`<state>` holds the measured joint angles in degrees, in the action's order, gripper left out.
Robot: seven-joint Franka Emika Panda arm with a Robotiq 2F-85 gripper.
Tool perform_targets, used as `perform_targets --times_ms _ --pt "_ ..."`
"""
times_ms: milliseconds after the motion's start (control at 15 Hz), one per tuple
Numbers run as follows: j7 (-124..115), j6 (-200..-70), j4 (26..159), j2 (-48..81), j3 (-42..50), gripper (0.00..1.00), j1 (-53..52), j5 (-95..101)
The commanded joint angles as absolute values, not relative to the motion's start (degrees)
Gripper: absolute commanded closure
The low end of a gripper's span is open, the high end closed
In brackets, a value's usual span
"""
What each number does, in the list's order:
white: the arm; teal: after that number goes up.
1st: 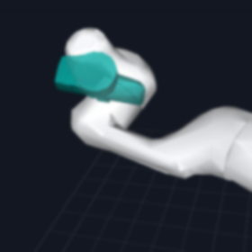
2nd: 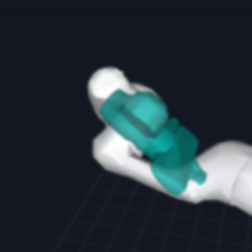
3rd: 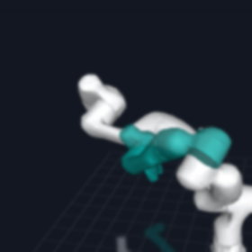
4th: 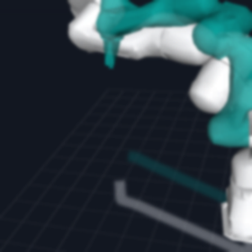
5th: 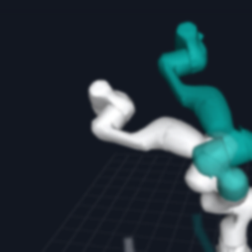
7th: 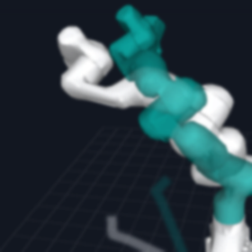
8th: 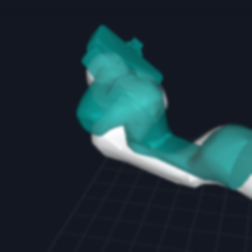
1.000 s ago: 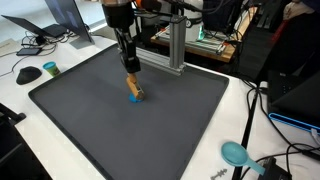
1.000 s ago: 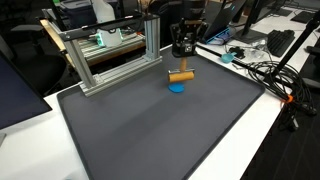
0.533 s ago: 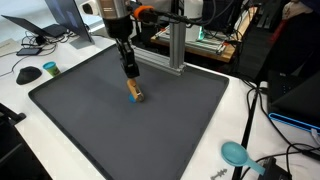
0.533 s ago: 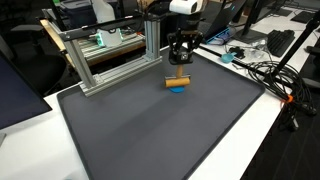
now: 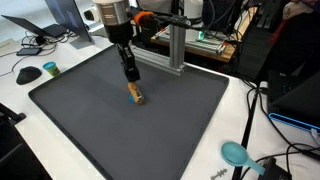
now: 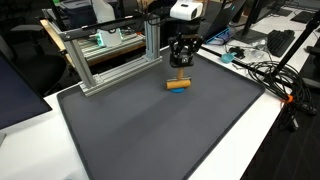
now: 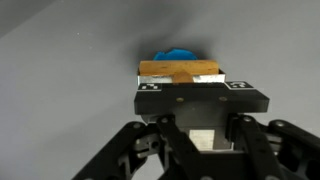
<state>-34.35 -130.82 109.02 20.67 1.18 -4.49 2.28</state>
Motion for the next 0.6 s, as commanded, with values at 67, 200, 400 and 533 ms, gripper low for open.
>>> perform_targets --times_ms 67,200,400,533 --pt "-32.51 -131.66 108.0 22.51 1.17 0.78 -4.4 -0.47" --pt "-31.25 -131.37 107.84 23.01 0.99 0.78 -4.17 -1.06" --pt "-29.35 -131.06 107.49 23.93 0.81 0.78 -3.68 -2.39" --pt "-27.55 -130.53 107.03 24.81 0.6 0.78 -3.29 -3.66"
